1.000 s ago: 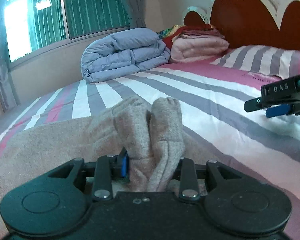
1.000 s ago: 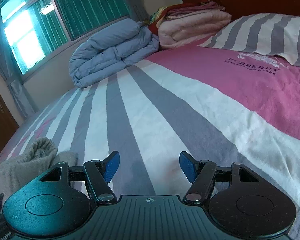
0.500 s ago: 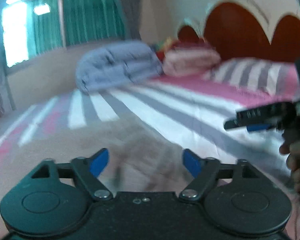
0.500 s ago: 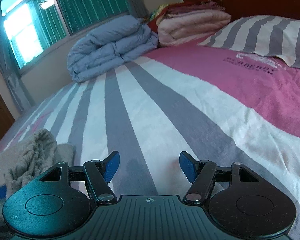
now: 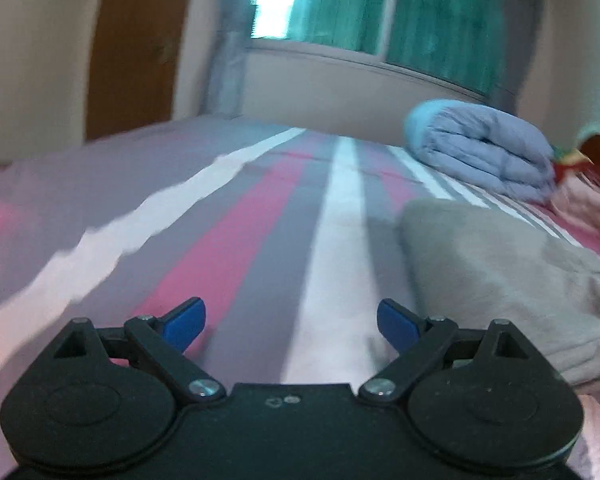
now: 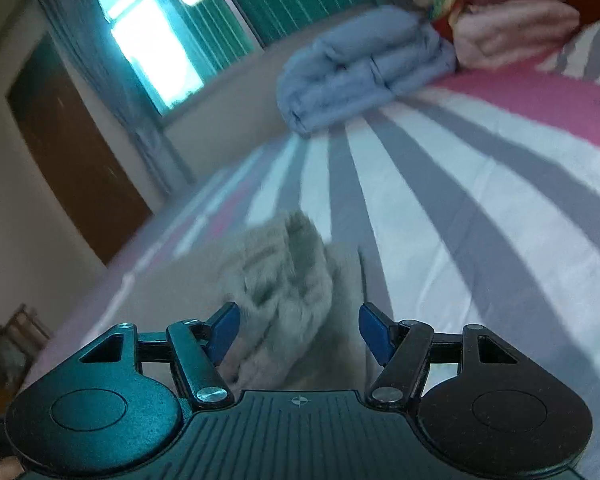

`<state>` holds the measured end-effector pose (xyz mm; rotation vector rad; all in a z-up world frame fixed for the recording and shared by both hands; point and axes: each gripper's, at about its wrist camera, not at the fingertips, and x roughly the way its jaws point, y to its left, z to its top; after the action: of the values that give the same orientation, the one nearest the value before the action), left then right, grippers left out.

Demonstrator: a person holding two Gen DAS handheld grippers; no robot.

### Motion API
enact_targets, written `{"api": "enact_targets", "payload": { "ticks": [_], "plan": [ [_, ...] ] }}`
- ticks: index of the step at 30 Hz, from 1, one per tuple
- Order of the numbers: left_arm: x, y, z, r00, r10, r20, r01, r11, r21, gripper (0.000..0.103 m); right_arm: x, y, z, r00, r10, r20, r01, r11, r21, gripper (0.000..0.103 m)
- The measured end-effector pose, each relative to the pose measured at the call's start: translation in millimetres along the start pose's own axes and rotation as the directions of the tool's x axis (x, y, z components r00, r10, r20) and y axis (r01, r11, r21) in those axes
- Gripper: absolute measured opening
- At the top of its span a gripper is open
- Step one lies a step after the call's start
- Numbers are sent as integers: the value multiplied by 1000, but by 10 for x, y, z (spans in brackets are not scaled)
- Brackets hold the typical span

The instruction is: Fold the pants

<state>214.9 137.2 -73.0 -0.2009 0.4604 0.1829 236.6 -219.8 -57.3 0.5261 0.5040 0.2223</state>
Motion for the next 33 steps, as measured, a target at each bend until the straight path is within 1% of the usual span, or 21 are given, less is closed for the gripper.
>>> {"api": "enact_targets", "payload": {
  "ticks": [1, 3, 4, 8, 10, 11, 12, 13, 14, 15, 16, 17, 18, 19, 20, 21, 25, 27, 29, 32, 33],
  "plan": [
    [23, 29, 4, 1000, -1, -16, 0, 1000, -23, 86, 27, 12, -18, 1000, 10, -5, -10, 1000, 1, 66],
    [28, 34, 0, 1000, -15, -13, 14, 1000, -22, 87, 94, 64, -8, 999, 36, -14, -36, 999, -2, 66],
    [38, 10, -7, 999, -26, -20, 26, 1000, 1, 88, 140, 93, -4, 999, 48, -19, -48, 999, -6, 66],
    [67, -53, -69, 998, -49, -50, 53, 995, 79, 91, 412, 157, -22, 996, 18, -86, -16, 1000, 22, 66],
    [67, -74, -87, 997, -54, -58, 60, 994, 91, 92, 508, 163, -32, 994, 25, -106, -18, 998, 66, 45],
    [65, -70, -92, 997, -57, -58, 62, 994, 90, 92, 522, 134, -26, 993, 52, -104, -39, 991, 130, 43],
    [58, -51, -108, 997, -59, -56, 64, 994, 88, 92, 497, 51, -9, 991, 109, -74, -89, 968, 234, 38],
    [64, -47, -112, 996, -63, -57, 67, 994, 81, 92, 451, -93, -6, 980, 197, -7, -180, 909, 375, 36],
    [58, -36, -115, 996, -64, -57, 69, 995, 75, 92, 409, -214, -13, 963, 262, 59, -257, 837, 482, 35],
    [49, -25, -120, 996, -66, -57, 70, 995, 69, 92, 374, -352, -55, 941, 311, 136, -330, 748, 576, 35],
    [47, -24, -118, 996, -68, -58, 72, 995, 66, 92, 346, -427, -78, 933, 313, 175, -353, 718, 600, 35],
    [58, -25, -115, 996, -69, -61, 73, 995, 66, 93, 330, -474, -97, 943, 284, 173, -331, 744, 581, 35],
    [67, -27, -112, 996, -70, -64, 74, 995, 66, 93, 364, -514, -113, 966, 229, 116, -254, 790, 559, 35],
    [71, -30, -110, 995, -70, -66, 75, 995, 68, 94, 444, -585, -149, 986, 163, 23, -148, 816, 559, 35],
    [74, -34, -110, 995, -70, -67, 74, 995, 70, 94, 491, -639, -190, 989, 145, -14, -113, 822, 558, 35],
    [74, -35, -110, 995, -69, -67, 73, 995, 70, 94, 485, -657, -192, 988, 153, -2, -127, 828, 545, 35],
    [54, -30, -92, 996, -69, -53, 72, 995, 69, 93, 456, -487, -70, 995, 100, -13, -84, 896, 436, 36],
    [-11, -24, -67, 996, -92, -15, 93, 994, 65, 94, 415, -439, -28, 998, 68, -9, -59, 918, 392, 42],
    [-89, -48, -49, 991, -136, 18, 135, 989, 68, 94, 340, -292, -67, 1000, 7, 16, -12, 945, 326, 44],
    [-140, -155, -50, 985, -170, 16, 168, 979, 115, 94, 234, -93, -99, 999, -15, 37, 7, 978, 209, 45],
    [-146, -196, -62, 985, -173, 16, 169, 976, 137, 94, 172, -27, -140, 999, -18, 47, 10, 985, 171, 48]
  ]
}}
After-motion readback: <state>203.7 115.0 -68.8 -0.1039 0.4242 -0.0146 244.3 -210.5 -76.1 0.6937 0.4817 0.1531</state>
